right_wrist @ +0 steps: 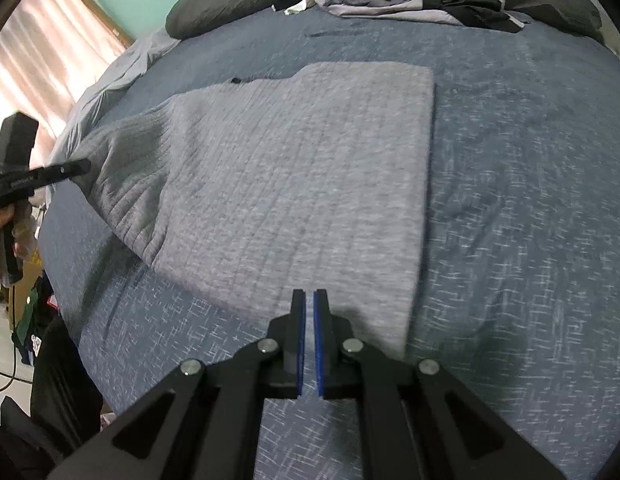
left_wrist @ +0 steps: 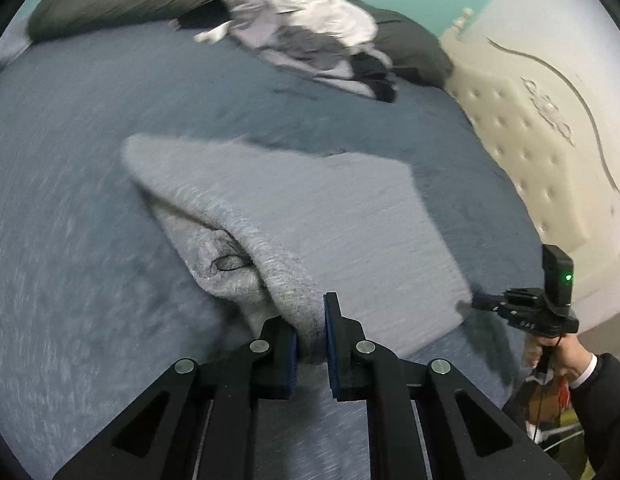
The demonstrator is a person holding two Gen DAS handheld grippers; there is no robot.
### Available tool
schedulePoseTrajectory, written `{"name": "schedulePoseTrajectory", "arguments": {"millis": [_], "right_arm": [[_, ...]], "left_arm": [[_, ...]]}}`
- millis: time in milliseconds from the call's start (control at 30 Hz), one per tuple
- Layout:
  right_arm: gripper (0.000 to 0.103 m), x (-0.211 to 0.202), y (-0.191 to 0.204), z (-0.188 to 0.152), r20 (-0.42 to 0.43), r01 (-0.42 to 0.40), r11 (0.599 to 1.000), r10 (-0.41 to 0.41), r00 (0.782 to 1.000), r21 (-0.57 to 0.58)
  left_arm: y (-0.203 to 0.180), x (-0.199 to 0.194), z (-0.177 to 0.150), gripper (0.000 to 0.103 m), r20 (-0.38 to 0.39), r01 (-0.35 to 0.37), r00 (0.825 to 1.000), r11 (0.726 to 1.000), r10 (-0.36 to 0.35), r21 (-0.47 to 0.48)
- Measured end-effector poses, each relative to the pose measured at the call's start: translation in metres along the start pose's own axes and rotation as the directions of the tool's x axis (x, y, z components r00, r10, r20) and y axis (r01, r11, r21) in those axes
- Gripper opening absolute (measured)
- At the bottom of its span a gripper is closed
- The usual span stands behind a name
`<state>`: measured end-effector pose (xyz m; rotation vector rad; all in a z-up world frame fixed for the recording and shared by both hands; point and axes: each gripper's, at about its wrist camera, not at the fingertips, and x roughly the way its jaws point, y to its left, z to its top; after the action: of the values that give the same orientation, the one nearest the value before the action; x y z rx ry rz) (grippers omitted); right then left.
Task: Fold clothes
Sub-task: 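Close the left tool on the sweatshirt edge and fold it over lengthwise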
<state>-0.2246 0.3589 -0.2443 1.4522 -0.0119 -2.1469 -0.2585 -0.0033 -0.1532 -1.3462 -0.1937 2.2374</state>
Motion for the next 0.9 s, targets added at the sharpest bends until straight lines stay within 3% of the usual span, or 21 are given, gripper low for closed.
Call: {"name": "schedulePoseTrajectory", "arguments": {"millis": [200,333,433,567,633,733,900], "right_arm": [[0.004,-0.018,-0.022,-0.004,0.033,-0.006,1.000,0.005,0.999,0.024],[0.004,-0.028,-0.038,-0.007,0.050,-0.002,0.999,0.000,0.999,0.048],[0.004,-0.035,-0.053,-0.011,0.061,-0.003,0.997,-0.001,0.998,0.074],[0.004,-0.036,-0.060,-0.012,0.069,-0.038,0.994,0.031,0.997,0.104],[0.004,-0.035,-0.061,-0.011,0.072,-0.063,0.991,0.054,0.996,0.116],[0.004,-0.033,-0.057,-0.007,0.081,-0.103,0.987,0.094,0.992,0.122],[0.008,-0.020,-0.043,0.011,0.067,-0.183,0.972,0.175,0.982,0.148]], "left_arm": [[-0.095,0.041,0.024,0.012,-0.038,0.064,0.998,0.987,-0.059,0.145],[-0.149,0.088,0.013,0.012,-0.121,0.098,0.990,0.970,-0.072,0.222],[-0.171,0.125,-0.002,0.012,-0.190,0.111,0.980,0.963,-0.064,0.247],[-0.181,0.168,-0.027,0.016,-0.305,0.126,0.951,0.962,-0.049,0.240],[-0.182,0.164,-0.032,0.022,-0.298,0.131,0.953,0.963,-0.057,0.235],[-0.177,0.140,-0.029,0.041,-0.269,0.156,0.958,0.965,-0.097,0.209],[-0.153,0.093,-0.017,0.044,-0.199,0.129,0.976,0.972,-0.089,0.198]]}}
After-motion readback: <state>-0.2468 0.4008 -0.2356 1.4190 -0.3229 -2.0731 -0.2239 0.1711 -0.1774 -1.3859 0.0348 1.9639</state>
